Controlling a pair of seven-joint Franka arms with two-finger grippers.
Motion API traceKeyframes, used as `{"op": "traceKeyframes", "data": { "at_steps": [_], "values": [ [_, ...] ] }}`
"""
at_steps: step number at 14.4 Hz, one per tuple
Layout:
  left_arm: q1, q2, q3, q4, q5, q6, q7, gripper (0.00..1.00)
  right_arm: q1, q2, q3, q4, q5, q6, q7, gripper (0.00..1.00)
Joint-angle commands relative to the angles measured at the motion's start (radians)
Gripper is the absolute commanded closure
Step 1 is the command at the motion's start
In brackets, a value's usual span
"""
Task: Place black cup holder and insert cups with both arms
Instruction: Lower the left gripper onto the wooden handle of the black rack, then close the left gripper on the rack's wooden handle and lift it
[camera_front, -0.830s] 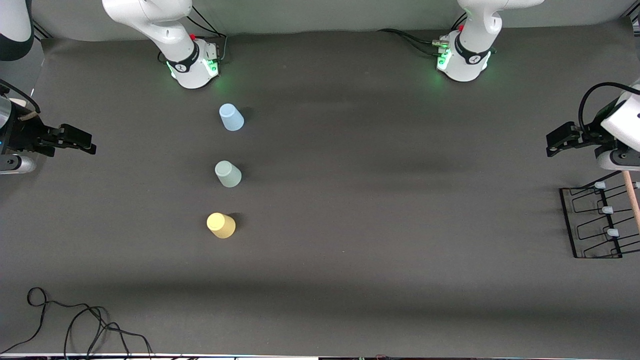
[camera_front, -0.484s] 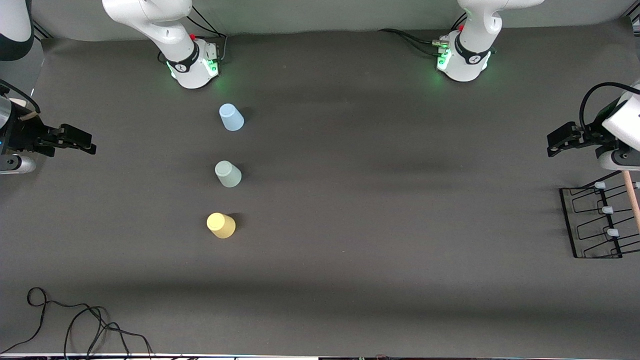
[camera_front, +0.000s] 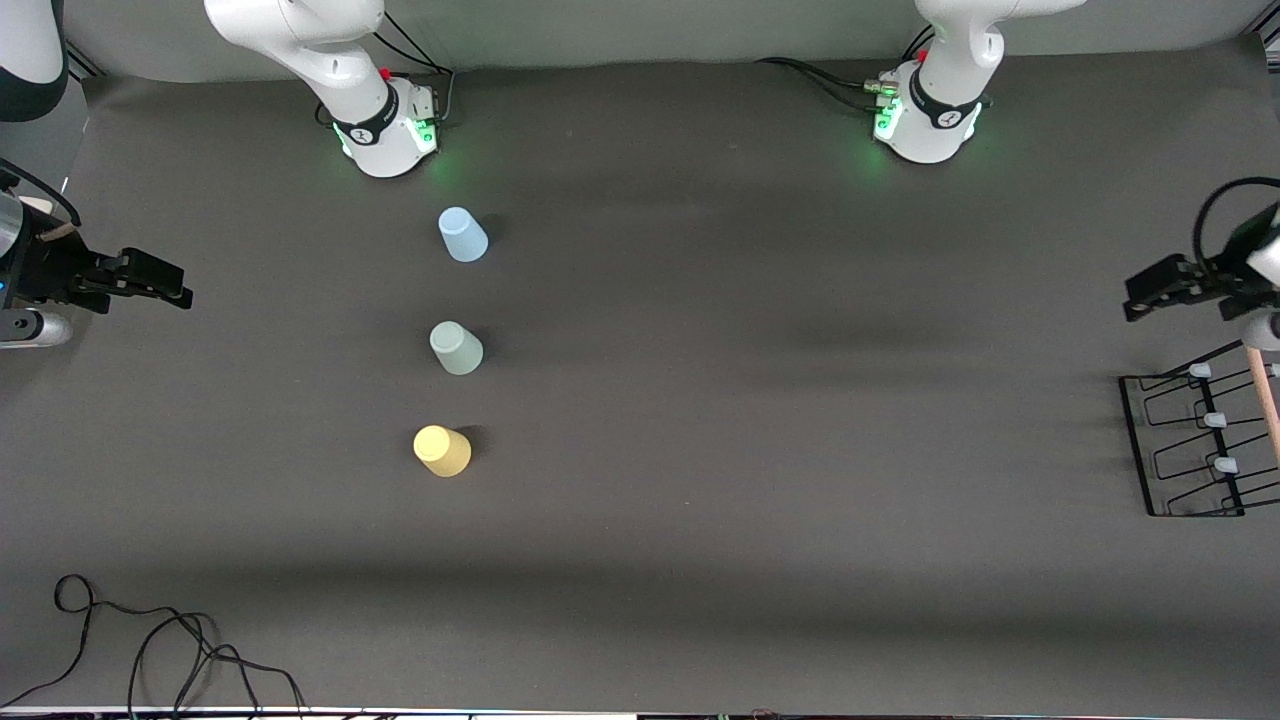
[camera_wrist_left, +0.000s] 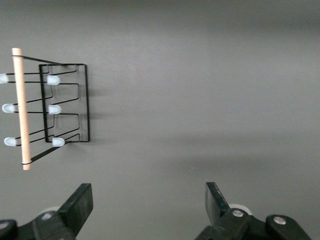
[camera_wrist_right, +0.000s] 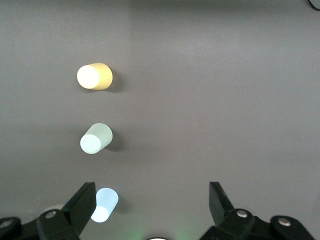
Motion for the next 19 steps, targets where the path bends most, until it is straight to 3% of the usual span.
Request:
{"op": "traceKeyframes", "data": {
  "at_steps": [1,6,10,15,19],
  "values": [
    [0.024,0.104,-0.001,0.096,0.003,-0.003,0.004,0.0,0.003,-0.015,0.002,-0.01,-0.01,0.008,-0.004,0.0],
    [0.173,0.302,0.002,0.223,0.008,0.06,0.084,0.0,0.003,-0.015,0.002,-0.01,-0.01,0.007,-0.004,0.0],
    [0.234,0.425,0.004,0.222,0.037,0.284,0.089,0.0,0.003,-0.015,0.002,-0.01,-0.01,0.007,-0.004,0.0],
    [0.293,0.525,0.004,0.225,0.034,0.34,0.221,0.0,0.003,-0.014,0.002,-0.01,-0.01,0.007,-0.004,0.0],
    [0.346,0.536,0.004,0.2,0.037,0.33,0.274,0.0,0.002,-0.015,0.002,-0.01,-0.01,0.007,-0.006,0.0]
  ]
}}
